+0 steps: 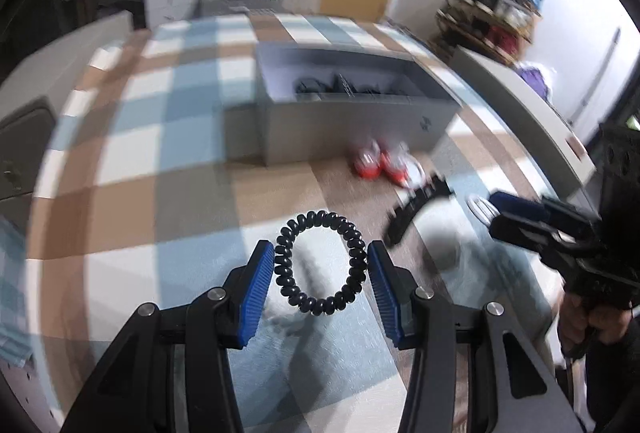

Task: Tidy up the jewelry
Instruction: 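Carry the bracelet and badge into the grey box and open both grippers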

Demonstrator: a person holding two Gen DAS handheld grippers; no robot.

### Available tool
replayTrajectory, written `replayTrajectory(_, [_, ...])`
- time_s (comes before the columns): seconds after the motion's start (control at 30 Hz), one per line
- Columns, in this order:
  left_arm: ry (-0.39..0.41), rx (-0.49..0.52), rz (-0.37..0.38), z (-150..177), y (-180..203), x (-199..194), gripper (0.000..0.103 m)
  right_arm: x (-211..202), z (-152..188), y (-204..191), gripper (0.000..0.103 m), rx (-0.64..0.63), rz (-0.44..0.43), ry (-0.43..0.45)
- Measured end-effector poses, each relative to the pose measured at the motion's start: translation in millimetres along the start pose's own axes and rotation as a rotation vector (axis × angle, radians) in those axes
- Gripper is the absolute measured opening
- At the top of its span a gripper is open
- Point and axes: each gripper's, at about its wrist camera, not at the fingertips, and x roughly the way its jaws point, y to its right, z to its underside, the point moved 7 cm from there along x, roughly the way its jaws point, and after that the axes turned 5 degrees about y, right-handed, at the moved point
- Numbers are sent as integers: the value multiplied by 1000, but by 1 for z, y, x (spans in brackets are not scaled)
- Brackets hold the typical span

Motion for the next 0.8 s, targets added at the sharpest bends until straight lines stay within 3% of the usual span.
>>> replayTrajectory(0.4, [113, 13, 16, -51, 12, -16, 42, -18, -60, 0, 41, 44, -108, 179])
replayTrajectory(0.8, [129, 28, 39, -85, 23, 9, 42, 2, -101, 14, 41, 19, -128, 203])
